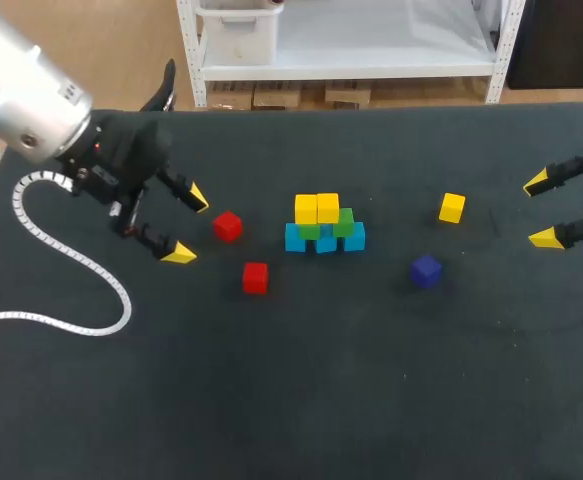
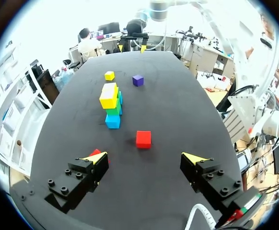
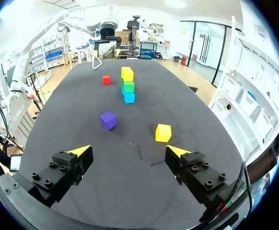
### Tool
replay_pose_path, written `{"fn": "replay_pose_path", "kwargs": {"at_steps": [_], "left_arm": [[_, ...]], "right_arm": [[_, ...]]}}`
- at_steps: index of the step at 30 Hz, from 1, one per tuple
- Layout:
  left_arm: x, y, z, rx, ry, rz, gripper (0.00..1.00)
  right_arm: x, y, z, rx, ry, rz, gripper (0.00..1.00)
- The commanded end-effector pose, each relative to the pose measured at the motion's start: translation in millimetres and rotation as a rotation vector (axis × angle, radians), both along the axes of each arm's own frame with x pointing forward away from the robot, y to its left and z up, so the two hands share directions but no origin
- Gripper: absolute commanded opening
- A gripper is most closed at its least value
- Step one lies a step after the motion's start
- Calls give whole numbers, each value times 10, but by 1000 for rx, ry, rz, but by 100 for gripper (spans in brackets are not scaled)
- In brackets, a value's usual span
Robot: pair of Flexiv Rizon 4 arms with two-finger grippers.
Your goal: Place the blue cubes, place green cubes on the blue cubes, place the yellow cubes on the green cubes, then place the red cubes on the yellow cubes, and place purple cube on the red cubes.
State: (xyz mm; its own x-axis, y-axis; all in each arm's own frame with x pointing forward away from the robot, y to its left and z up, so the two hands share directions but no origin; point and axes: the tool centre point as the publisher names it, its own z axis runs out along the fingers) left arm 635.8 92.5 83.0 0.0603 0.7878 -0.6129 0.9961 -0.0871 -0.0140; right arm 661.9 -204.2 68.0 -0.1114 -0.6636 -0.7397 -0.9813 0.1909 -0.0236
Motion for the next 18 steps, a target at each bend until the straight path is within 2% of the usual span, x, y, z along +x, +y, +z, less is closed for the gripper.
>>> {"fn": "replay_pose_path", "kwargs": {"at_steps": [1,5,6,11,16,18], "left_arm": [[-45,31,21,-8,-14,-9,100],[-45,31,21,-8,-14,-9,100],[-45,31,21,-8,-14,-9,100],[-45,31,21,-8,-14,-9,100],[-45,31,21,-8,-14,-9,100],[-45,31,21,-8,-14,-9,100]], "right_arm": [[0,0,-2,1,-1,0,100],[0,0,-2,1,-1,0,100],[15,-3,24,-9,-46,-1,100],[118,7,128,-40,-119,-90,100],[237,64,126,-34,-117,-224,100],[279,119,106,-7,-110,-239,100]]}}
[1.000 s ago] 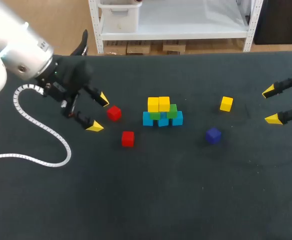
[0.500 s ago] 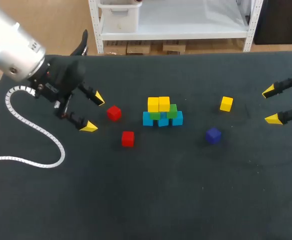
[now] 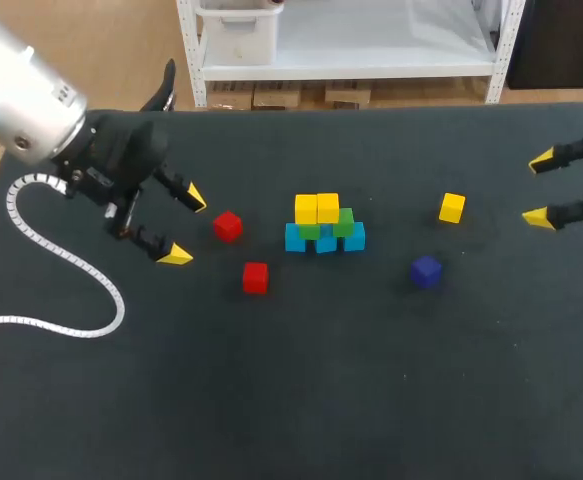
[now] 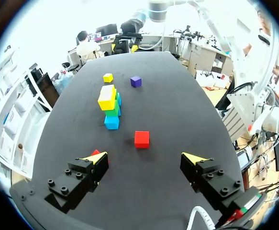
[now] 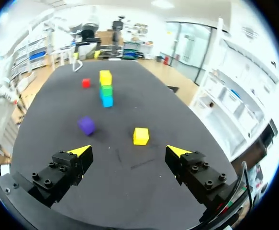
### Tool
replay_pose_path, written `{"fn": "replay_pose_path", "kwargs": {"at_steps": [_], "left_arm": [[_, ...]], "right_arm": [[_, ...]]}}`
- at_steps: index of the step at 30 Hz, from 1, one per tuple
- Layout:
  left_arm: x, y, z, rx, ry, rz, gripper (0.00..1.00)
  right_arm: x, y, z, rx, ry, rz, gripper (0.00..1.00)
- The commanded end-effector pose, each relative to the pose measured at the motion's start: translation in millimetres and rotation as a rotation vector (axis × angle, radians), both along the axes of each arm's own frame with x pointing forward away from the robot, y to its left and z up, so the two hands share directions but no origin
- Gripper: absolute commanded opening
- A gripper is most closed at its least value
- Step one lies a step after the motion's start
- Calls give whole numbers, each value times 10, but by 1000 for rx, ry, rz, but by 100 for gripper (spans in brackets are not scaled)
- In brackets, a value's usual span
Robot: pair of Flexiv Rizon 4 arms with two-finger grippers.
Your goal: Place the blue cubes, place green cubes on the blue cubes, place the yellow cubes on the green cubes, then place the red cubes on the yellow cubes, and place purple cube on the red cubes.
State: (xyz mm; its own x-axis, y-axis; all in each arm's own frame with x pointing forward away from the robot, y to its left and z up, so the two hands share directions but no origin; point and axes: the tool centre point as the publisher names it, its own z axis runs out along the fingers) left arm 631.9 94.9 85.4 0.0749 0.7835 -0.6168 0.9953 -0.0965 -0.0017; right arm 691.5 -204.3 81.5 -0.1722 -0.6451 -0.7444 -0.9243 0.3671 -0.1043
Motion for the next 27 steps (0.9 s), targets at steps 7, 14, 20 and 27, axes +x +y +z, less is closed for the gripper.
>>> {"fn": "replay_pose_path", "kwargs": {"at_steps": [7,14,20,27], "left_arm": [[-6,7,-2,-2,-3,1,100],[-6,7,-2,-2,-3,1,100],[-6,7,-2,-2,-3,1,100],[-6,7,-2,-2,-3,1,100]], "right_arm": [[132,284,-162,24,33,-57,100],[273,401,-320,13,54,-43,100],[395,471,-476,-40,35,-95,100],[511,543,-621,-60,18,-132,100]]}}
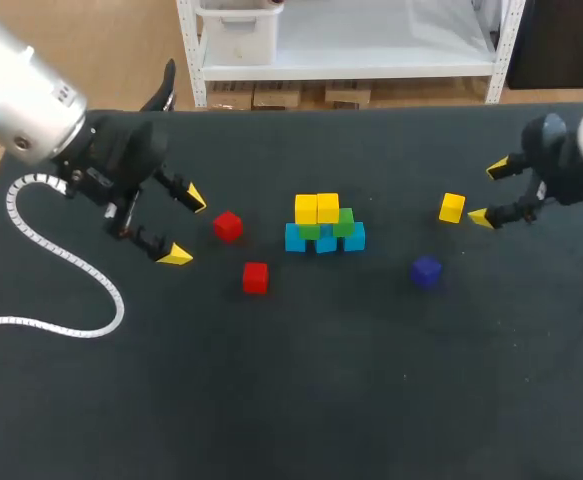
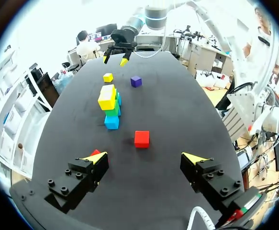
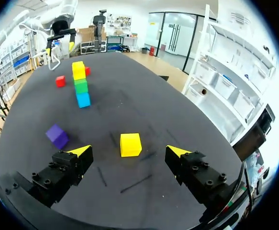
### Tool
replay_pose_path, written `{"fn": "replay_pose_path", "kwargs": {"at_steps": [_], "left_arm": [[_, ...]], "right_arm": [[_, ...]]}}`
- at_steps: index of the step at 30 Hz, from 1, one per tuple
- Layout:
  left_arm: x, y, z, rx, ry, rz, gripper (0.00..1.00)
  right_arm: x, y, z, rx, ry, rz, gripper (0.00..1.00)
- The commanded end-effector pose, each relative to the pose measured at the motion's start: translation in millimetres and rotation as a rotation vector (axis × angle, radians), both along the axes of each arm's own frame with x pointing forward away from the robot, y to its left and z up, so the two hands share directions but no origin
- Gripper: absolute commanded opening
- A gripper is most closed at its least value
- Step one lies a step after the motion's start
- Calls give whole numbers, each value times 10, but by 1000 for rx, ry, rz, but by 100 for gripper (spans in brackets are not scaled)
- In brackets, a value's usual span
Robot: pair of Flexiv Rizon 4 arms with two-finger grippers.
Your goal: Place the blue cubes, place green cubes on the blue cubes, place the yellow cubes on the green cubes, then place the red cubes on the yellow cubes, and place purple cube on the red cubes.
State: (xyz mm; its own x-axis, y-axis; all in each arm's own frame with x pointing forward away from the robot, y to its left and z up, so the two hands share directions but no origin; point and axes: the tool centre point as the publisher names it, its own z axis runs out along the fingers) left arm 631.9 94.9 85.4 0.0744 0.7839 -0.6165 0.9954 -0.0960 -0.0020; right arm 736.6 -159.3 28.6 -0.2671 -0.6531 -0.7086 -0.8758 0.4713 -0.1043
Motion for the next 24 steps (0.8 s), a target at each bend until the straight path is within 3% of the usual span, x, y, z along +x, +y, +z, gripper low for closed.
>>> {"fn": "replay_pose_path", "kwargs": {"at_steps": [1,24], "left_arm": [[-6,7,-2,-2,-3,0,100],[-6,7,-2,-2,-3,0,100]], "right_arm": [[75,103,-111,-15,-2,-10,100],[225,131,-352,-51,35,-11,100]]}}
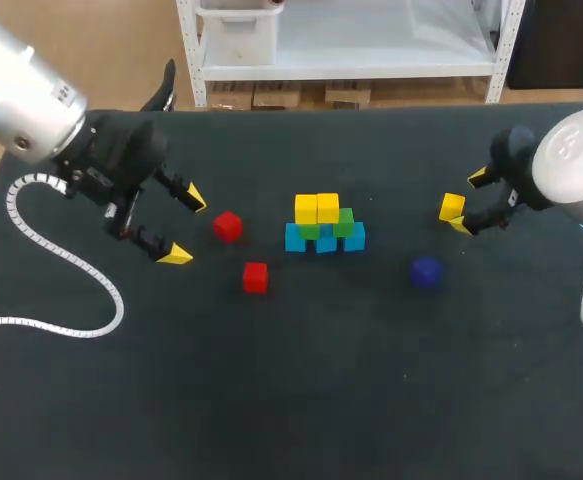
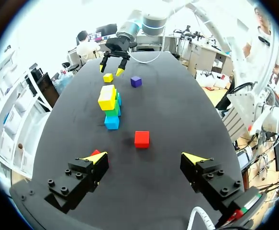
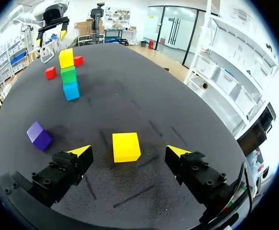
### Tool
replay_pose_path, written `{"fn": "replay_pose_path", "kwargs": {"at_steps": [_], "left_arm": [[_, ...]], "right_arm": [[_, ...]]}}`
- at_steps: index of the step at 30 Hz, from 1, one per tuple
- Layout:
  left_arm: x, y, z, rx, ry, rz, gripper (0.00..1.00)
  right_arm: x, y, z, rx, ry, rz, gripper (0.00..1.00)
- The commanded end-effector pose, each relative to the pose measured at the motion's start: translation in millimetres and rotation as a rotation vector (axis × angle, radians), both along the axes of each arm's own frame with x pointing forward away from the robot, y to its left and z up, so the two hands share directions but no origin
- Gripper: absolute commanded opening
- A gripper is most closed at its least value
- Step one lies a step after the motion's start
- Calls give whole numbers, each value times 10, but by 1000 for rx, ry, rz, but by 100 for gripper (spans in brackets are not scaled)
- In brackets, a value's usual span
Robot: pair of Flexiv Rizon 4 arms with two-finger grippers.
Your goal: Place the blue cubes, place green cubes on the blue cubes, place the yellow cubes on the green cubes, then place the red cubes on the yellow cubes, and place purple cube on the red cubes.
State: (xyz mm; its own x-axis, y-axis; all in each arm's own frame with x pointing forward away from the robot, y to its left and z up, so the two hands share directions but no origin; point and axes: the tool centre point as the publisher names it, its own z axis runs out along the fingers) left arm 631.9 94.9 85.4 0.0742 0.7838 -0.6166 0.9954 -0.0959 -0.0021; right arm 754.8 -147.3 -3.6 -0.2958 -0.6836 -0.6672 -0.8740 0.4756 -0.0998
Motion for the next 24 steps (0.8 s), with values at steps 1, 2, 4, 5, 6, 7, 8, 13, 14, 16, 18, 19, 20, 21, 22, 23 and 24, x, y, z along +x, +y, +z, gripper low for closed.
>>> {"fn": "replay_pose_path", "kwargs": {"at_steps": [1,2,4,5,6,7,8,13,14,16,18,19,20,21,22,23,24], "left_arm": [[-6,7,-3,-2,-3,0,100],[-6,7,-3,-2,-3,0,100],[-6,7,-3,-2,-3,0,100],[-6,7,-3,-2,-3,0,100],[-6,7,-3,-2,-3,0,100],[-6,7,-3,-2,-3,0,100],[-6,7,-3,-2,-3,0,100],[-6,7,-3,-2,-3,0,100],[-6,7,-3,-2,-3,0,100],[-6,7,-3,-2,-3,0,100],[-6,7,-3,-2,-3,0,100],[-6,7,-3,-2,-3,0,100],[-6,7,-3,-2,-3,0,100],[-6,7,-3,-2,-3,0,100],[-6,7,-3,-2,-3,0,100],[-6,7,-3,-2,-3,0,100],[-6,7,-3,-2,-3,0,100]], "right_arm": [[45,11,-31,-3,3,0,100],[50,13,-31,-4,3,1,100],[72,16,-41,-5,2,1,82],[78,18,-47,-6,2,1,72],[85,20,-55,-7,3,2,69],[95,21,-68,-7,5,3,62],[99,23,-74,-6,6,4,58],[107,45,-97,-6,14,20,48],[105,49,-105,-7,14,22,47],[103,54,-119,-5,19,26,43],[110,57,-143,-5,21,29,37],[109,58,-143,-5,22,31,32],[106,60,-143,-5,22,32,20],[102,62,-140,-5,22,34,8],[98,61,-137,-5,20,35,0],[90,59,-132,-8,19,39,0],[82,52,-124,-9,19,39,0]]}}
